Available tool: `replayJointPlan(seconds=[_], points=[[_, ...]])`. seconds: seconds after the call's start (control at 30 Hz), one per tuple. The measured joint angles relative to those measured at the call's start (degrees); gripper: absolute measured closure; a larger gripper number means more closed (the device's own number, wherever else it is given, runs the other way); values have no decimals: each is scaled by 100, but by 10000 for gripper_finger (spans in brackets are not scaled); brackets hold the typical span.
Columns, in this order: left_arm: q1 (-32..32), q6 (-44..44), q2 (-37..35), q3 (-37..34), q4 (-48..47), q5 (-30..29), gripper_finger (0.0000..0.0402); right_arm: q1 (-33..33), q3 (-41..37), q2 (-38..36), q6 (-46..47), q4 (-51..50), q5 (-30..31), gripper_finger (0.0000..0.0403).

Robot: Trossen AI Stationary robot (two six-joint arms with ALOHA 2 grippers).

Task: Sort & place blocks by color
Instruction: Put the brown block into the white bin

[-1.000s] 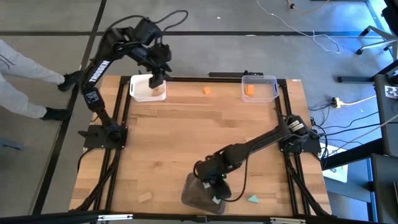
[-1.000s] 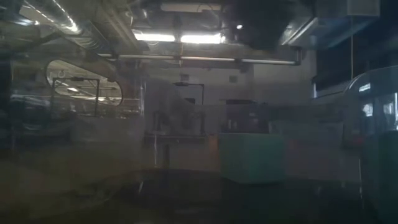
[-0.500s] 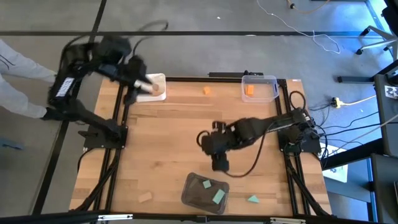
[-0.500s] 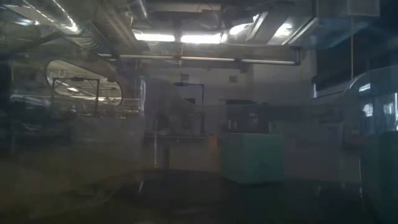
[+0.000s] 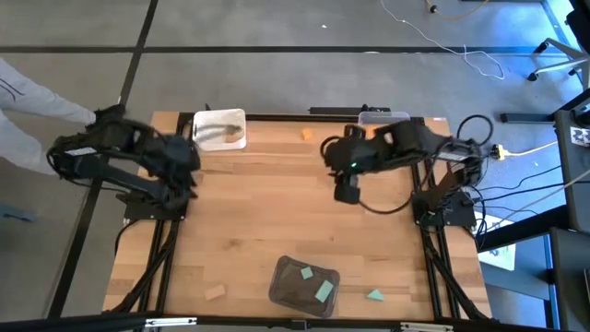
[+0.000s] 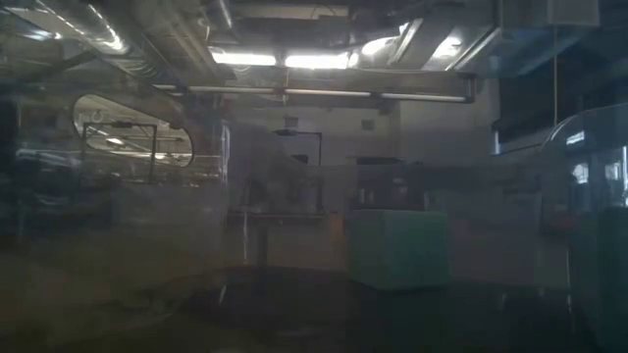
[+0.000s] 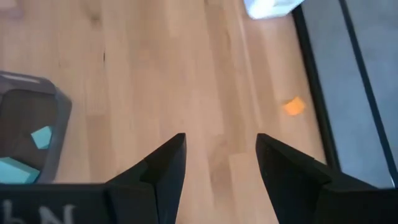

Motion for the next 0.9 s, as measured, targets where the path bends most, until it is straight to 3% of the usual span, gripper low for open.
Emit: replayJointPlan(seconds=[0.23,0.47,0.6,0.77,0.9], points=[[-1682,-1634,-7,-1345,1347,68,222,-255,4,-235,-91,-13,-9,208],[-3177,-2936,663,-2173,3187,-254,222,-397,2,-237,-293,-22,-17,208],[-3951,-3619,1183,-2451,4211,-612,222,-451,2,-239,-441,-18,-15,208],[-4730,-4381,1903,-2486,4504,-1256,222,-454,2,-246,-550,-14,-17,208],[-5114,-4950,2495,-2486,4796,-1328,222,-454,2,-246,-610,-11,-15,208]])
